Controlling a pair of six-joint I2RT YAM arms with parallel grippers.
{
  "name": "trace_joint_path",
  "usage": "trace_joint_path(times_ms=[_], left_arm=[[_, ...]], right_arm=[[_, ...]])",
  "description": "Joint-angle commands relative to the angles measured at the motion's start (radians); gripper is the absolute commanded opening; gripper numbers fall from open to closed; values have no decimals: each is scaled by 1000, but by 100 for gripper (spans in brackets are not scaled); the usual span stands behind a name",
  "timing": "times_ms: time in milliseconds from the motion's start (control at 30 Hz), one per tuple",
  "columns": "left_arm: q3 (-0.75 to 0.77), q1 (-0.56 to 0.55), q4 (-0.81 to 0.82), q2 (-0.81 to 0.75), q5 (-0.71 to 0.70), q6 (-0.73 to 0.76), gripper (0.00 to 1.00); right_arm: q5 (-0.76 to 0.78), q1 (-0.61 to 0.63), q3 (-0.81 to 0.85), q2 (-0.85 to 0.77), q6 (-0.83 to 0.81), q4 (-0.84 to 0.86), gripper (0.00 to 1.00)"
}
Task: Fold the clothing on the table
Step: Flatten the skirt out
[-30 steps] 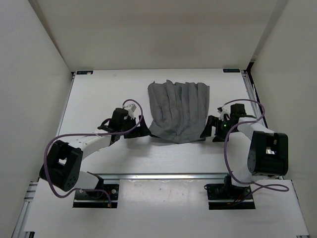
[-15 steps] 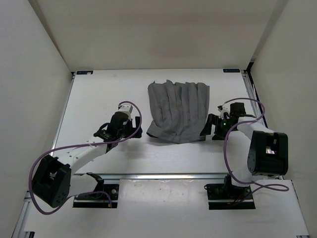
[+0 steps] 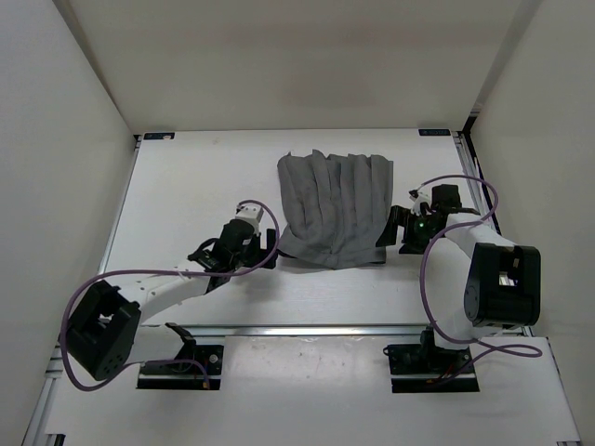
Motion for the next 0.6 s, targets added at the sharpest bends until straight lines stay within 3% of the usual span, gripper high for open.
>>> trace_joint_path(times_ms=[0, 567], left_arm=[[-11, -15, 70, 4, 0, -16, 99], [52, -42, 222, 165, -31, -57, 99]], right_arm=[[11, -1, 35, 6, -1, -12, 93], [13, -44, 4, -34, 4, -8, 93]])
